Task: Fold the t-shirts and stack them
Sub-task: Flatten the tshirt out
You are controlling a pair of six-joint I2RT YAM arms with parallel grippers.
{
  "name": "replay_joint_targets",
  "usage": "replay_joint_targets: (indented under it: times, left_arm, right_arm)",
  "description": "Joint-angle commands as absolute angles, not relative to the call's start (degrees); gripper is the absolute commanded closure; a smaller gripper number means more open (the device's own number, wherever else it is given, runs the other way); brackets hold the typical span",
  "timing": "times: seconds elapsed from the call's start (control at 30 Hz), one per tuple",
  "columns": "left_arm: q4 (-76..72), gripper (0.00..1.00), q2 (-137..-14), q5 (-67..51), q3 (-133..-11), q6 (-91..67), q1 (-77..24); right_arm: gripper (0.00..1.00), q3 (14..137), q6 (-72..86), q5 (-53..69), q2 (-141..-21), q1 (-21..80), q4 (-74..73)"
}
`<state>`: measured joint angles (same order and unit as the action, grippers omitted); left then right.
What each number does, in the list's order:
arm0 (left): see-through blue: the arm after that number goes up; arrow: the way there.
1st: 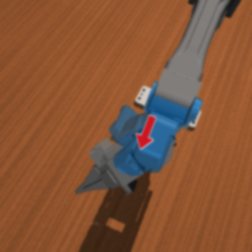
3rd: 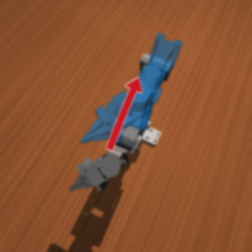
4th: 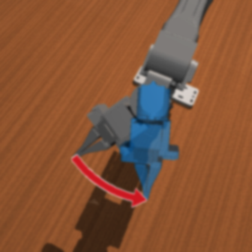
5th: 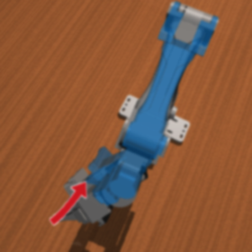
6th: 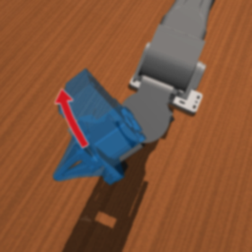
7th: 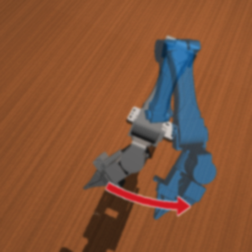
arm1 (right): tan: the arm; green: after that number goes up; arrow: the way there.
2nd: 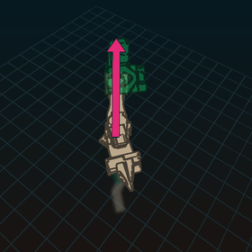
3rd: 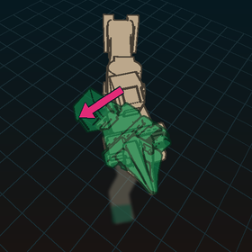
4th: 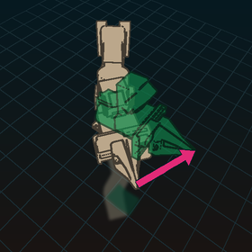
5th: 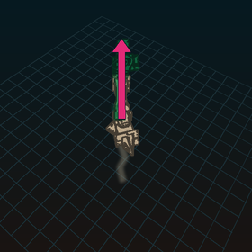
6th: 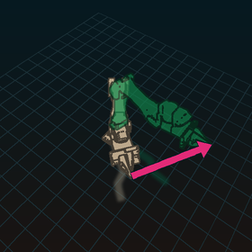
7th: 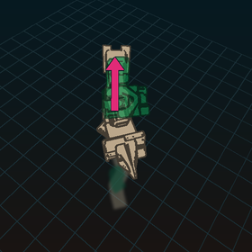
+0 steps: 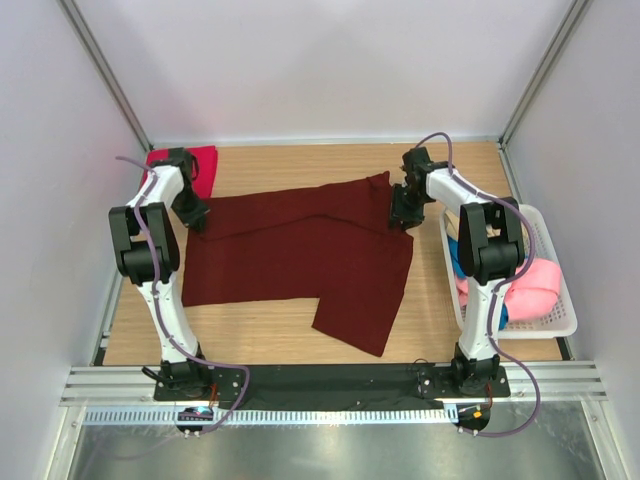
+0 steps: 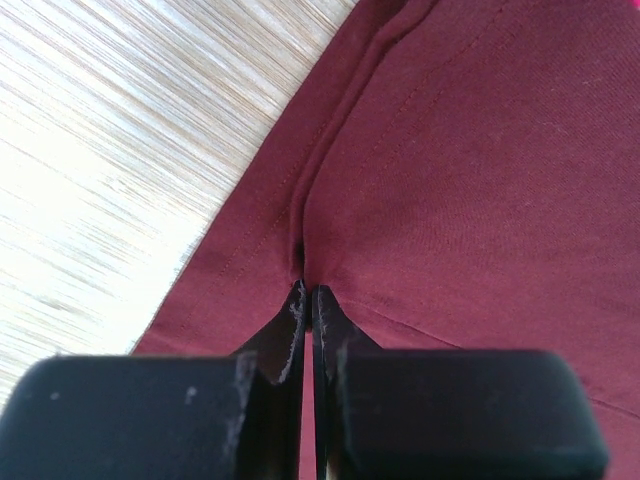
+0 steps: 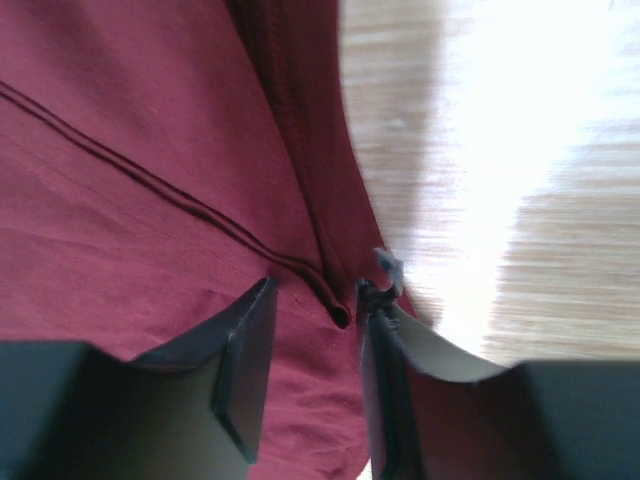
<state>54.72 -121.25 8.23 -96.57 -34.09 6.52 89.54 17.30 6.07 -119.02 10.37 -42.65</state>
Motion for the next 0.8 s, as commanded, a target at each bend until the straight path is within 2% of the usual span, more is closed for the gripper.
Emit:
replay_joint_targets:
  times: [0.0, 0.03, 0.2, 0.23, 0.37, 0.47, 0.67, 0.77]
  left_arm:
    - [55.11, 1.0, -120.85, 7.21, -98.79, -34.54, 7.03]
    - [55.11, 1.0, -120.85, 6.95, -98.88, -34.54, 7.03]
    - [55.11, 1.0, -120.41, 7.47, -98.44, -34.19, 7.03]
    - [55.02, 1.0, -120.41, 7.47, -98.44, -34.19, 6.94]
    - [55.02, 1.0, -120.67, 7.3, -98.7, -34.28, 7.03]
    - [55.2, 1.0, -121.11, 7.03, -99.23, -34.28, 7.03]
    - [55.72, 1.0, -121.64, 7.38, -100.28, -33.84, 7.03]
    - [55.81, 1.0, -121.9, 7.21, -100.63, -33.84, 7.03]
  right_arm:
    - [0.55, 92.46, 17.05, 5.53, -118.04, 10.2, -43.51]
    - [0.55, 92.29, 17.14, 5.71, -118.04, 10.28, -43.42]
    - [0.7, 91.32, 17.58, 5.8, -116.9, 10.28, -42.8]
    - [0.7, 91.14, 17.84, 5.89, -116.89, 10.2, -42.72]
    - [0.54, 90.53, 17.84, 5.8, -117.16, 10.2, -42.98]
    - [0.53, 90.35, 17.75, 5.71, -117.33, 10.2, -42.98]
    - [0.66, 89.91, 18.72, 6.77, -116.54, 10.2, -42.45]
    - [0.67, 89.21, 18.81, 6.68, -116.46, 10.28, -42.45]
